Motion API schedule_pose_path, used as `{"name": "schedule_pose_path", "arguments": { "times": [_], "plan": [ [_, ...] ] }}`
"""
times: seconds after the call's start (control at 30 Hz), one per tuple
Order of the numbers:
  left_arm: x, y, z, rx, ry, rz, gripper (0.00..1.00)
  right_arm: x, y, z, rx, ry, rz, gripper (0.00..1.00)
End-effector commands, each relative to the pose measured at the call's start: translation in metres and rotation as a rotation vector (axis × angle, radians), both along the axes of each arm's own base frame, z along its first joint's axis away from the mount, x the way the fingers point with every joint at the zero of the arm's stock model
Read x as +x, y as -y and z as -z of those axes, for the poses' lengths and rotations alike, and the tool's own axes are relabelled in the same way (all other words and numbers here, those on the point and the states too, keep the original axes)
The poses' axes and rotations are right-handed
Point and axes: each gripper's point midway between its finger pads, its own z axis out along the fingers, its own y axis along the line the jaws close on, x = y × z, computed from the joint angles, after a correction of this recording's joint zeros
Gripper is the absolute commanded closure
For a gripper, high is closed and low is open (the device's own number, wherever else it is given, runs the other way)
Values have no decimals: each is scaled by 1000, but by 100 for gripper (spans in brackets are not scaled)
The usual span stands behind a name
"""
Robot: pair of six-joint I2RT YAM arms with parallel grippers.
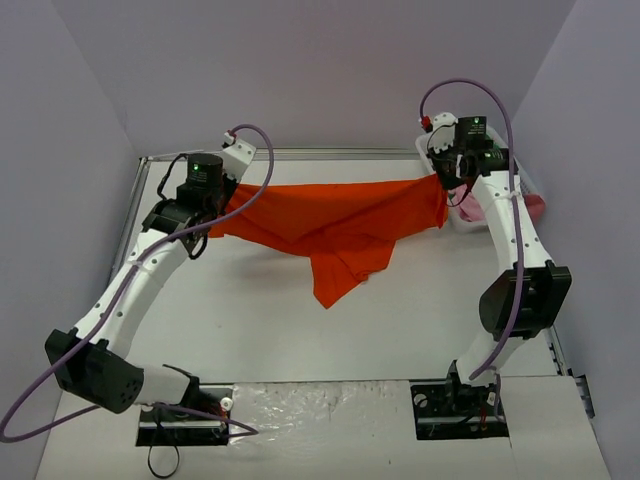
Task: Fold and stack the t-shirts
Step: Flatten out the tshirt
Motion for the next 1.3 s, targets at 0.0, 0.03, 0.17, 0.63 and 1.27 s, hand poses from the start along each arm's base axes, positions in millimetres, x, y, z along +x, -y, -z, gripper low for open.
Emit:
{"name": "schedule_pose_path", "arguments": {
  "times": [0.0, 0.03, 0.17, 0.63, 1.27],
  "plan": [
    [-14, -8, 5, -1, -30, -17, 98, -13, 3, -25, 4, 40, 8, 100],
    [-17, -9, 3, -4, -24, -16, 98, -15, 3, -25, 4, 40, 8, 100],
    [-28, -12, -2, -9, -16, -6, 98, -24, 4, -30, 0, 48, 0, 100],
    [-72, 4, -38, -69, -19, 202, 98, -87, -7, -135, 64, 278, -50, 100],
    [-48, -3, -38, -87, 13, 120, 98, -50, -20, -173, 109, 343, -89, 100]
  ]
}}
